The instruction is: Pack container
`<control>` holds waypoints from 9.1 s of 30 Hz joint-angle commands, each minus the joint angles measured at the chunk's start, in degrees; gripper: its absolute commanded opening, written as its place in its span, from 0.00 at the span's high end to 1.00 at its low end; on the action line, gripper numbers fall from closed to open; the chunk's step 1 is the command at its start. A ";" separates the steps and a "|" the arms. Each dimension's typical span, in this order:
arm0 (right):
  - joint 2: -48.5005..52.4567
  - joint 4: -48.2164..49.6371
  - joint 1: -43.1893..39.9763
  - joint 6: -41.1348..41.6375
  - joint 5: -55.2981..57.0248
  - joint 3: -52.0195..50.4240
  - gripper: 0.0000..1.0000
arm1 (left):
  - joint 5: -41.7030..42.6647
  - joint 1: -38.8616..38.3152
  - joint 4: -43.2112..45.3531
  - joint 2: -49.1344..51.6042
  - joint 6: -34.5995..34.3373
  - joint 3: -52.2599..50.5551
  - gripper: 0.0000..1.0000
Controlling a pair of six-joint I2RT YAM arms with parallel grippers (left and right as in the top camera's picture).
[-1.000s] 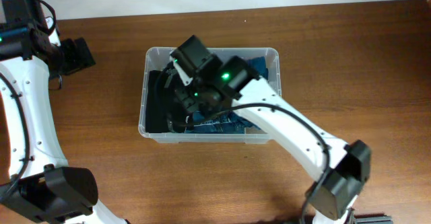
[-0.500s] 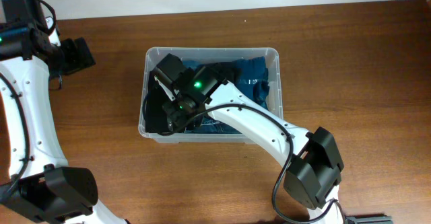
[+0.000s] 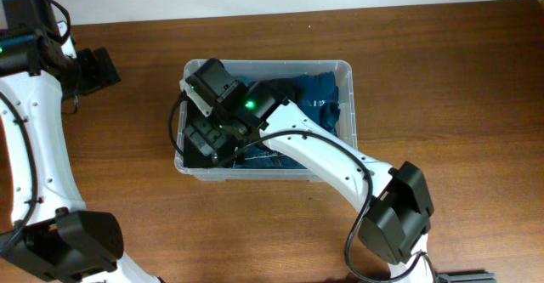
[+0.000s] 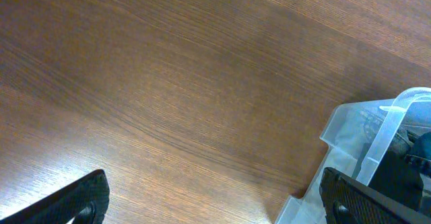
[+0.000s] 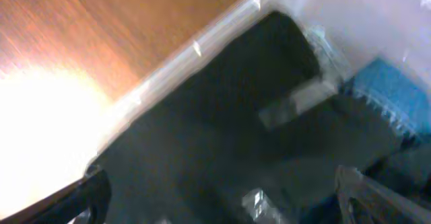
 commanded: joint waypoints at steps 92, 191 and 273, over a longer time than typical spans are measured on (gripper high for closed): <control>-97.74 -39.06 -6.34 -6.16 -0.15 -18.62 0.02 | 0.44 0.09 0.07 -0.46 -0.31 0.37 0.01; -117.07 45.00 -54.12 -6.16 -10.62 -109.83 0.02 | 0.42 0.24 0.07 0.22 -0.31 -0.57 0.01; -117.07 45.00 -54.12 -6.19 -10.62 -109.83 0.02 | 14.95 -1.22 82.58 -60.37 0.11 -117.39 0.01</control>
